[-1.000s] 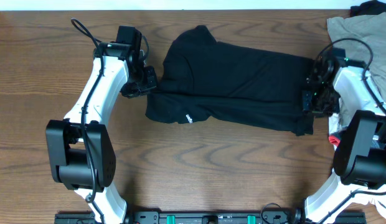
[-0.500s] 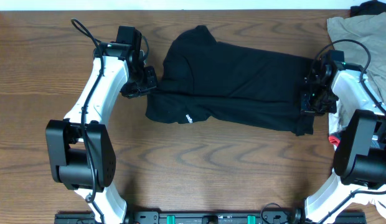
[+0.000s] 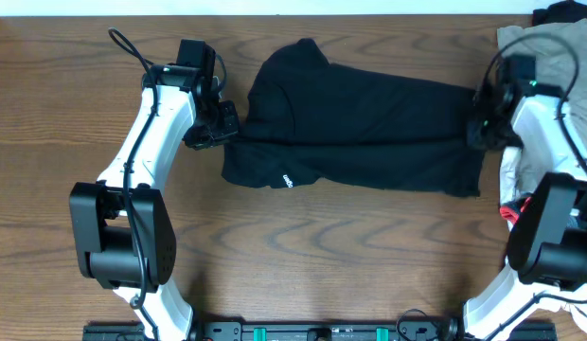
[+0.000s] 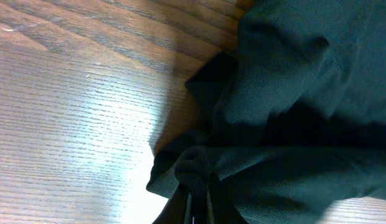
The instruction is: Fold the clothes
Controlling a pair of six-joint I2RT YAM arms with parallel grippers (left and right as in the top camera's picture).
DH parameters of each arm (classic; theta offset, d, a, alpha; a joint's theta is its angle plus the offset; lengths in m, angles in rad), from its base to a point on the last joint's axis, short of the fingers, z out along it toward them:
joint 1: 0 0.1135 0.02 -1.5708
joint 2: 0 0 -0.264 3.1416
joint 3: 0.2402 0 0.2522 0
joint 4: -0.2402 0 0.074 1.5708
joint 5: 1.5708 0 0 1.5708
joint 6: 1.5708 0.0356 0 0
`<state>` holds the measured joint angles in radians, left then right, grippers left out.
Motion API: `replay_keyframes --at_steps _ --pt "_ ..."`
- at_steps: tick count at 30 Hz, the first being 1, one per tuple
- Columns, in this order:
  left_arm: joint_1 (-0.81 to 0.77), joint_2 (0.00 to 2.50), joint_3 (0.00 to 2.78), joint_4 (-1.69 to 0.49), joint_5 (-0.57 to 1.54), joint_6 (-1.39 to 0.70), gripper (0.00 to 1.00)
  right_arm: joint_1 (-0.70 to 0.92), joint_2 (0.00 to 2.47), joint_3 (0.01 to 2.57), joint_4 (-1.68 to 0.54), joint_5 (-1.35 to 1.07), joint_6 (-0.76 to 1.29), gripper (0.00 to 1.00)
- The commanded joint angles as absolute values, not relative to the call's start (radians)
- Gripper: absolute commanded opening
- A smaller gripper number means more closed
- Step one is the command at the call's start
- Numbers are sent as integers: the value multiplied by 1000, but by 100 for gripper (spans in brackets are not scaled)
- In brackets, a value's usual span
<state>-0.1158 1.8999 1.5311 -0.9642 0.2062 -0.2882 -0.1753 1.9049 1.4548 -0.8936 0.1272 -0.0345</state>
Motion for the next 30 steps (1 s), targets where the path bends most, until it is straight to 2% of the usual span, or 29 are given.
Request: replay_keyframes --at_steps 1,4,5,8,9,12,17,22,30 --pt "-112 1876 1528 -968 197 -291 6 -186 1855 1505 -886 202 -33 1" --pt "-112 1876 1528 -969 197 -291 6 -186 1859 1494 -889 202 -32 1" --pt "-112 1876 1528 -970 197 -290 6 -186 1860 1485 -889 202 -32 4" --pt "-112 1876 1528 -971 197 -290 6 -186 1860 1458 -894 206 -33 26" --pt "-112 1876 1528 -971 197 -290 6 -186 1860 1447 -898 210 -32 31" --pt "-112 1876 1528 -974 197 -290 6 -187 1860 1424 -909 213 -32 35" --pt "-112 1876 1528 -979 197 -290 6 -189 1860 1417 -977 201 -32 32" --pt "-112 1876 1528 -979 197 -290 6 -189 1860 1404 -1071 84 -32 32" --pt "-112 1876 1528 -979 197 -291 6 -187 1860 1249 -979 18 -31 31"
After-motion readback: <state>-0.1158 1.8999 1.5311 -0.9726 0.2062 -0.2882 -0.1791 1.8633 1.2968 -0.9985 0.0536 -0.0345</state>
